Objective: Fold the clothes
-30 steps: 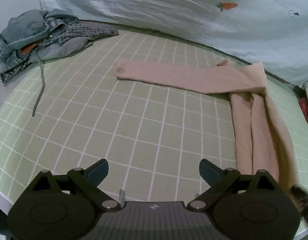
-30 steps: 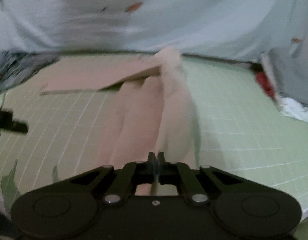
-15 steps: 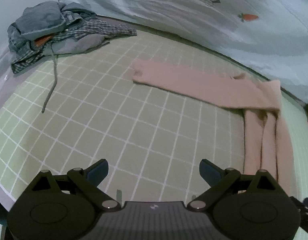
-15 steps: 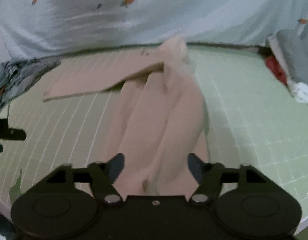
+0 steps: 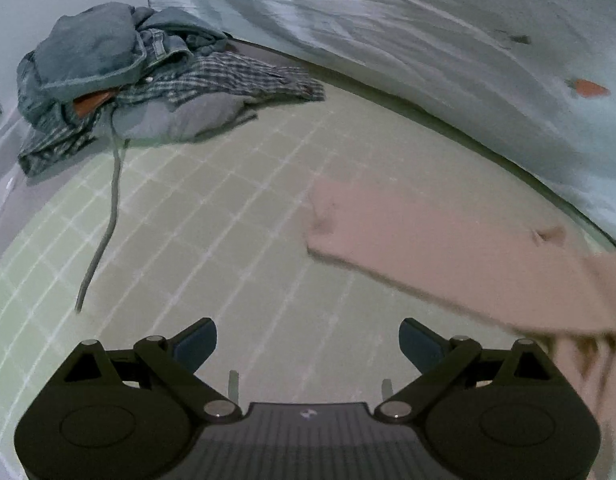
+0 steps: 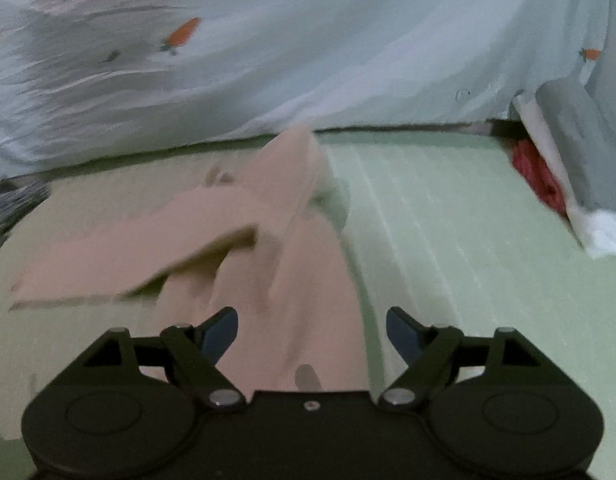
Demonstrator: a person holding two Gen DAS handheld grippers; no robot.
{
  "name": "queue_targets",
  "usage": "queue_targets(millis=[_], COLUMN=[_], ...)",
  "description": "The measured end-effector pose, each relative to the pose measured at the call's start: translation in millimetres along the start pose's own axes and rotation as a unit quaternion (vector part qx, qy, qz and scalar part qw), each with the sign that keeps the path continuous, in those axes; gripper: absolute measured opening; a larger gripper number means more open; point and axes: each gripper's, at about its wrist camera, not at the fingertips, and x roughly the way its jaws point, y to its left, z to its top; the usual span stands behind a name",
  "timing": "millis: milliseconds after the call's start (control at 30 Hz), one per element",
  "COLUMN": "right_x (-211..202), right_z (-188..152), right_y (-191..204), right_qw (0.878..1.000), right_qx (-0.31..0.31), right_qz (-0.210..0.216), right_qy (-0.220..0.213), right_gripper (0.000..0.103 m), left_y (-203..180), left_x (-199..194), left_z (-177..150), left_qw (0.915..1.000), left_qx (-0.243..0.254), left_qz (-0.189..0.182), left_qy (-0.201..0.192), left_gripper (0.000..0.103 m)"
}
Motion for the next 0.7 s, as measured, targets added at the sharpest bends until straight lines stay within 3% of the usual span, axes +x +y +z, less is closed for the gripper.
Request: queue_targets(millis=[133,267,400,533,700], right_x=[52,102,136,157,151], right_z=[41,67,72,69,67], right_y=[-4,2,14,13,16], right_qw=[0.999,0.999,0.996,0.994,0.993], right_qx=[0.011,0.004,-0.026,-0.011,-0.024], right_qz=[-0.039,-0.051,-0.076,-0.099,-0.103], right_qy=[0.003,0.013,0.028,0.048,0.046], right_gripper=[0.082,0.082,0.081,0.081,0.081], left_y=[0,-2,0,0,-9], left_x=[35,66,87,99,102], left_z=[31,50,64,70,72], left_qw=[0.9996,0.9986,0.9982,0.9982,0.9979], left_qx=[0.007,0.033,0.024,0.025,0.047], left_qz=[0.021,0.04,0.047,0.04,0.032], left_qy=[0.016,0.014,0.029,0.038,0.029], left_gripper=[0.097,0.097,0.097,0.097,0.096])
